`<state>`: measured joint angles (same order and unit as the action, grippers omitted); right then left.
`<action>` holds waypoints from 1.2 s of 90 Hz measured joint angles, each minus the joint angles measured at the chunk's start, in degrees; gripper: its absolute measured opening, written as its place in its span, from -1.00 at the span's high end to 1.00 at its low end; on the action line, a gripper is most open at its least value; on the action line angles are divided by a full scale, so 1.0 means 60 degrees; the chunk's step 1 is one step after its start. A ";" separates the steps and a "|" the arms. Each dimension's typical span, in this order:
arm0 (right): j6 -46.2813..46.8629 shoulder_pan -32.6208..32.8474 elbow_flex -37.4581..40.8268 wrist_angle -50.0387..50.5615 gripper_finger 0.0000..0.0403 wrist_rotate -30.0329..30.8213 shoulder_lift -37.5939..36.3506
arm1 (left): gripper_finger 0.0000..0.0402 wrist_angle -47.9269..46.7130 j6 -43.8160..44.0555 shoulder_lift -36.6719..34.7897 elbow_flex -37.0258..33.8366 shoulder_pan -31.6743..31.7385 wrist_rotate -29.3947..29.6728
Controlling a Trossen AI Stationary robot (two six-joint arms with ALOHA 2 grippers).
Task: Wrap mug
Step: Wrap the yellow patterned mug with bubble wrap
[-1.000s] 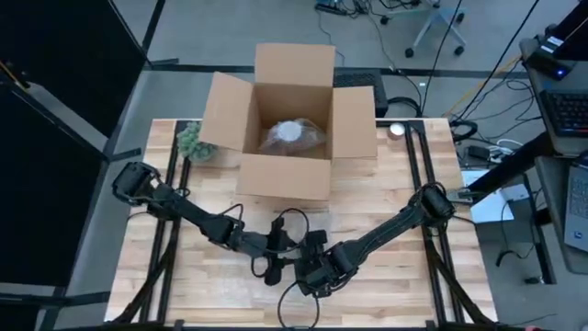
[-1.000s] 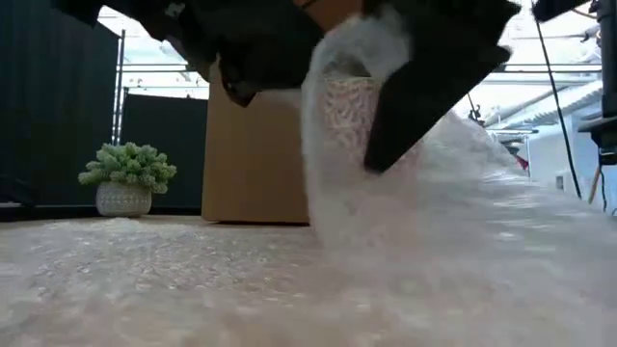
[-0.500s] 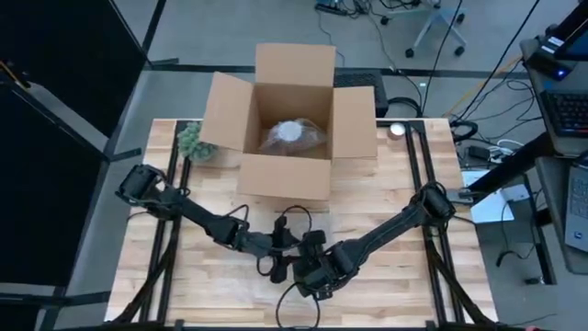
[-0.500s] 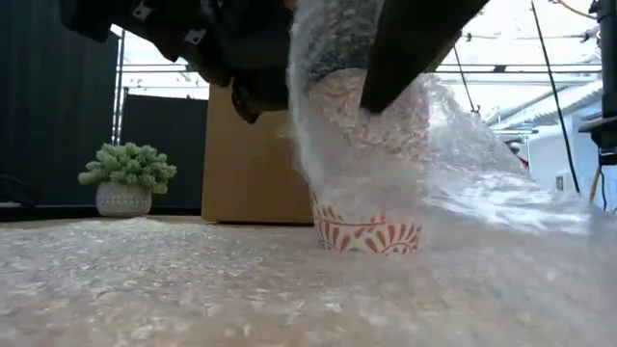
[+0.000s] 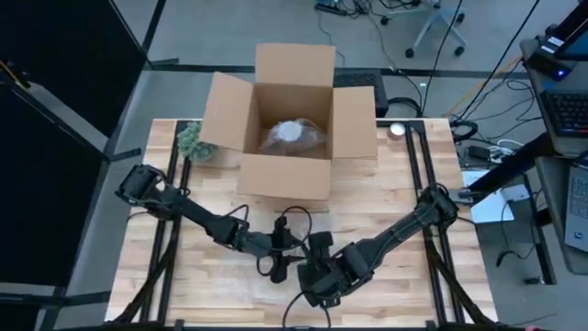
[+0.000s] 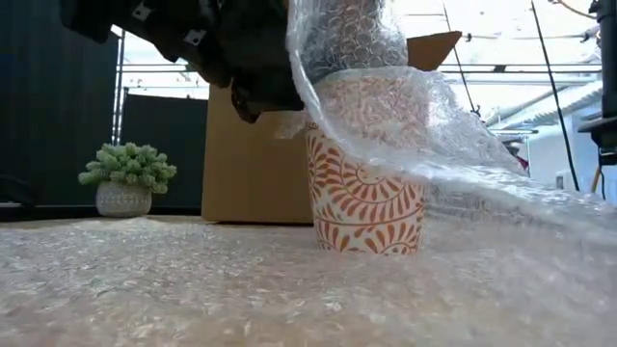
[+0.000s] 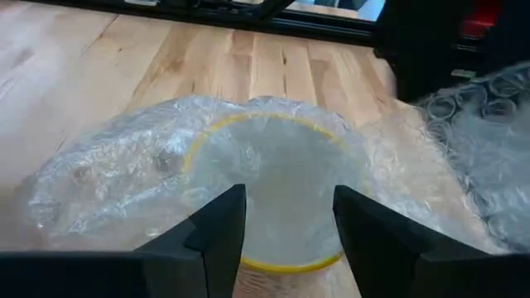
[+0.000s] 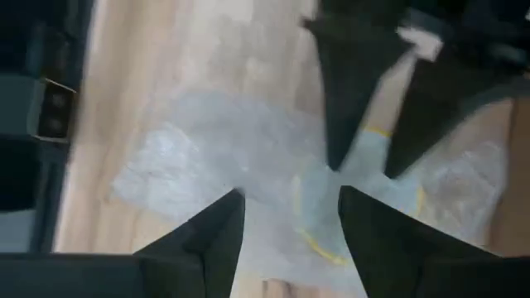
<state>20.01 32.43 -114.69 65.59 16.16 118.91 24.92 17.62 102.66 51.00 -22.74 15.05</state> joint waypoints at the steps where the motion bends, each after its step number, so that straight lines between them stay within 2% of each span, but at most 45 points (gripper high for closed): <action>1: 0.0000 0.0015 0.0001 -0.0035 0.10 0.0000 0.0000 | 0.14 0.0010 0.0001 0.0002 0.0000 0.0000 0.0000; 23: 0.0043 0.0122 0.0659 -0.1319 0.10 0.0052 -0.0001 | 0.14 0.0038 0.0007 0.0006 -0.0004 0.0004 -0.0015; 44: 0.0303 -0.0053 0.1831 -0.1262 0.10 0.0085 0.0018 | 0.14 0.0053 0.0005 0.0014 -0.0004 0.0004 -0.0051; 73: 0.0080 -0.0397 0.1712 -0.1005 0.10 0.0291 -0.0011 | 0.14 0.0053 0.0005 0.0014 -0.0007 0.0004 -0.0058; 86: 0.0056 -0.0514 0.2081 -0.1298 0.10 0.0041 0.0102 | 0.14 0.0056 0.0006 0.0014 -0.0007 0.0004 -0.0059; 108: 0.0491 -0.0610 0.3499 -0.3176 0.10 -0.0170 0.0159 | 0.14 0.0124 0.0013 0.0014 -0.0007 -0.0018 -0.0070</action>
<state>22.95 28.77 -93.70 46.53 15.14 119.87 25.66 17.70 102.74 50.96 -22.85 14.63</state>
